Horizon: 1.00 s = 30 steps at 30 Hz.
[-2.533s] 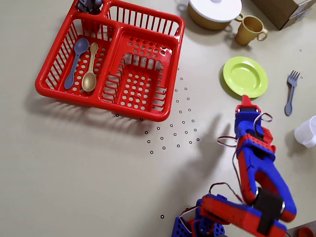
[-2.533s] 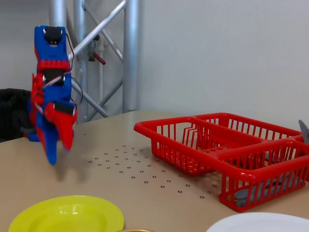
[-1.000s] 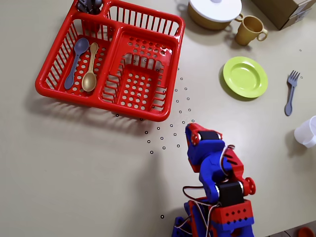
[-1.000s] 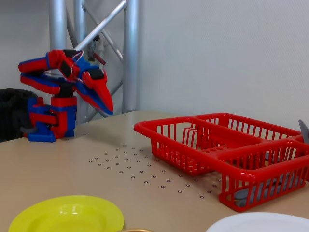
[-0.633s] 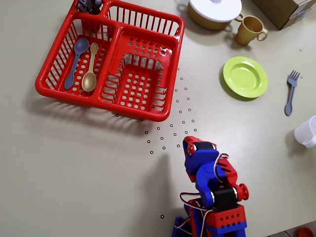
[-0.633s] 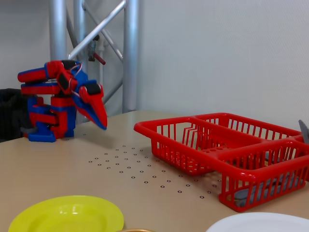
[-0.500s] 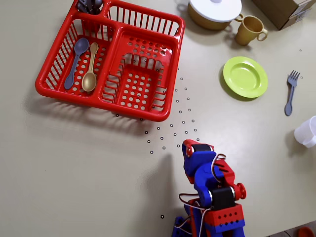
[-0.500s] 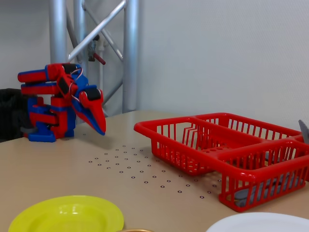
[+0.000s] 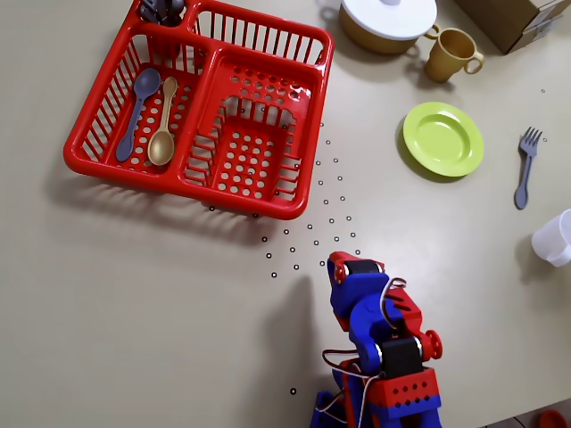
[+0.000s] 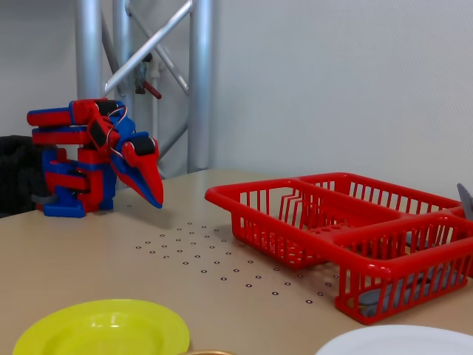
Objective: Grasp the plate, place it on the cross drawn on the table.
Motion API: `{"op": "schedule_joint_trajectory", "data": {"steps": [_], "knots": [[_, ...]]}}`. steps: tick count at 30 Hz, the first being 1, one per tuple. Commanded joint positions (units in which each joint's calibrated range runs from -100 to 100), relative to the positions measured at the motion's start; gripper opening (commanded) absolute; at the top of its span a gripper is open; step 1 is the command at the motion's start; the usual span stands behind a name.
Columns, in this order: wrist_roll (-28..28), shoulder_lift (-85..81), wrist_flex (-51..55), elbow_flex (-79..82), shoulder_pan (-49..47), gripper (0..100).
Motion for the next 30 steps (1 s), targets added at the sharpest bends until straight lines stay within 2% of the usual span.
{"op": "schedule_joint_trajectory", "data": {"steps": [1,30], "knots": [[-0.5,-0.4,0.3,1.1,0.8,0],[0.6,-0.4,0.3,1.1,0.5,0]]}}
